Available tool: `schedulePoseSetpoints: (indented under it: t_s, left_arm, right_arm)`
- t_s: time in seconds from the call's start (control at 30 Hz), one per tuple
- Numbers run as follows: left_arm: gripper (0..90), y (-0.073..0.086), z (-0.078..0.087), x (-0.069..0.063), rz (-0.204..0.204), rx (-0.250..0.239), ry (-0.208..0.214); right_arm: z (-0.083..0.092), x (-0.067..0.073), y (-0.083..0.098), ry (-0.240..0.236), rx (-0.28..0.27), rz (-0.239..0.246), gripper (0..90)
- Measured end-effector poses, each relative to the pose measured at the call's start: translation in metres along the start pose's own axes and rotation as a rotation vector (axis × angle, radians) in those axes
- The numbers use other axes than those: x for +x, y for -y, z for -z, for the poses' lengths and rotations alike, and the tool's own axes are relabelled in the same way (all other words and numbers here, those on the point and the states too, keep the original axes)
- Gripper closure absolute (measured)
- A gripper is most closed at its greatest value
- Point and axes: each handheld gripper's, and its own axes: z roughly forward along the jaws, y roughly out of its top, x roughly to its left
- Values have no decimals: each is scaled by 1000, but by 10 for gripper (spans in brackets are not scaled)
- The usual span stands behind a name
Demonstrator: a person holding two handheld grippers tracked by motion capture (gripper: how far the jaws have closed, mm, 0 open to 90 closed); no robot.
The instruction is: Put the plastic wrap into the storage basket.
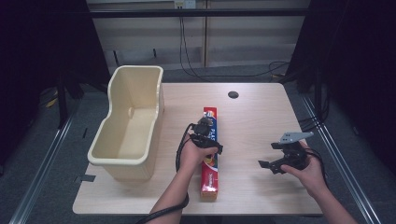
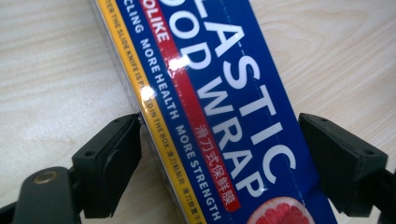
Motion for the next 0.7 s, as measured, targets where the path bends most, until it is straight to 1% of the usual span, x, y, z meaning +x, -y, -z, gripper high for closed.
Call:
schedulePoseSetpoints:
  t_s: [0.13,0.2,0.3,0.33,0.37,0.4,0.43,0.47,0.6,0.63,0.67,0.7]
  left_arm:
    - [160,-1,0,0,9,-3,4]
    - [174,-2,1,0,12,18,-7]
    - [196,-3,1,-1,18,27,-14]
    - [207,-3,2,-1,30,29,-9]
    - [216,-3,4,0,43,40,-13]
    - [225,-3,4,0,43,40,-13]
    - [236,-4,6,0,49,49,-23]
    - [246,-3,7,0,45,54,-36]
    - [273,-3,9,1,52,53,-40]
    - [282,-3,10,1,38,60,-59]
    - [289,-3,10,1,38,60,-59]
    - [302,-4,12,1,49,75,-74]
  right_arm:
    - [0,0,0,3,-1,1,37]
    - [0,0,0,-2,-4,1,38]
    - [1,0,0,3,-4,1,38]
    - [1,0,0,3,-4,1,38]
    - [1,0,-1,1,-6,1,37]
    - [1,0,-1,-1,-6,1,38]
    - [1,0,-1,-1,-8,-2,38]
    - [1,0,-1,-1,-8,1,38]
    - [1,0,-1,-2,-12,4,38]
    - [1,0,-1,-8,-11,3,38]
    - [1,0,-1,-3,-11,5,38]
    - [0,1,-1,1,-12,3,38]
